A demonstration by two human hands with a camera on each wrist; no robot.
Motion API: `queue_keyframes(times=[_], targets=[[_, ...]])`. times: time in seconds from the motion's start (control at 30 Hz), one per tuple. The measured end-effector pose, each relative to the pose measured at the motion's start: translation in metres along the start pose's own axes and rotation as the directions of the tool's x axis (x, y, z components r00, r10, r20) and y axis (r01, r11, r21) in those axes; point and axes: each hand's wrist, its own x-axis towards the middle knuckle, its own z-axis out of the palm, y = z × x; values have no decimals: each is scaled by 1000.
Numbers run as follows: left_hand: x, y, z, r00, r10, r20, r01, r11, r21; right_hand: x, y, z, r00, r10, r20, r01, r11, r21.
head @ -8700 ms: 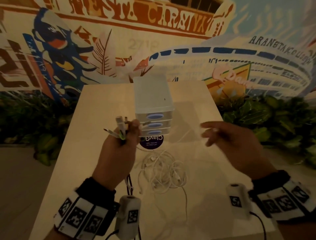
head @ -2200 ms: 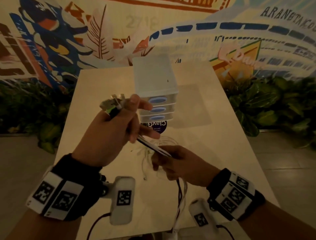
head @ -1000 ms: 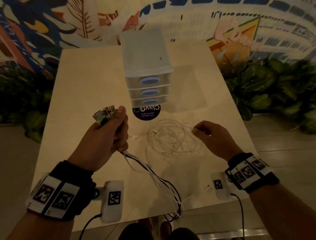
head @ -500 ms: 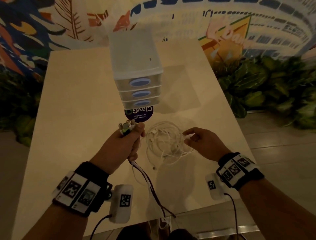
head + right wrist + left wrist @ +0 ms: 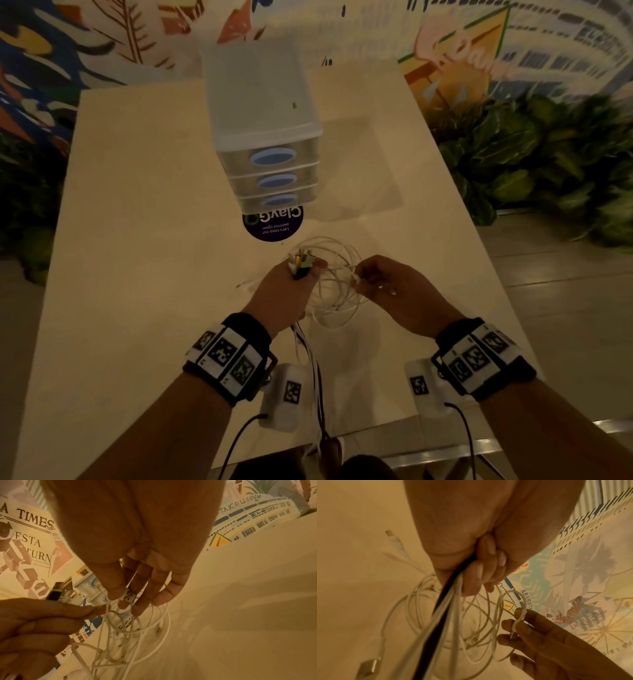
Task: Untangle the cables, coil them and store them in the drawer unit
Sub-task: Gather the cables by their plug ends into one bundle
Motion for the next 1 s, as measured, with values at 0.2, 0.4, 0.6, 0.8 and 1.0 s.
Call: queue_keyframes(times=[0.2, 0.4, 0.6, 0.8, 1.0], targets=[[7, -4, 4, 976, 209, -55, -201, 971, 132, 0, -5, 0, 999, -21, 49, 18, 998, 56], [7, -5, -1, 966, 255, 44, -258, 934, 249, 4, -20, -11, 997, -45, -67, 54, 988, 143], [7, -8, -8, 966, 257, -15, -252, 955, 159, 7, -27, -20, 991, -41, -124, 48, 998, 48], [1, -11, 1, 929, 364, -70, -340, 911, 234, -2, -34, -11, 992, -103, -66, 100, 994, -44], [-4, -13, 1, 910, 391, -137, -313, 865, 392, -14, -47, -1, 978, -210, -21, 206, 971, -118]])
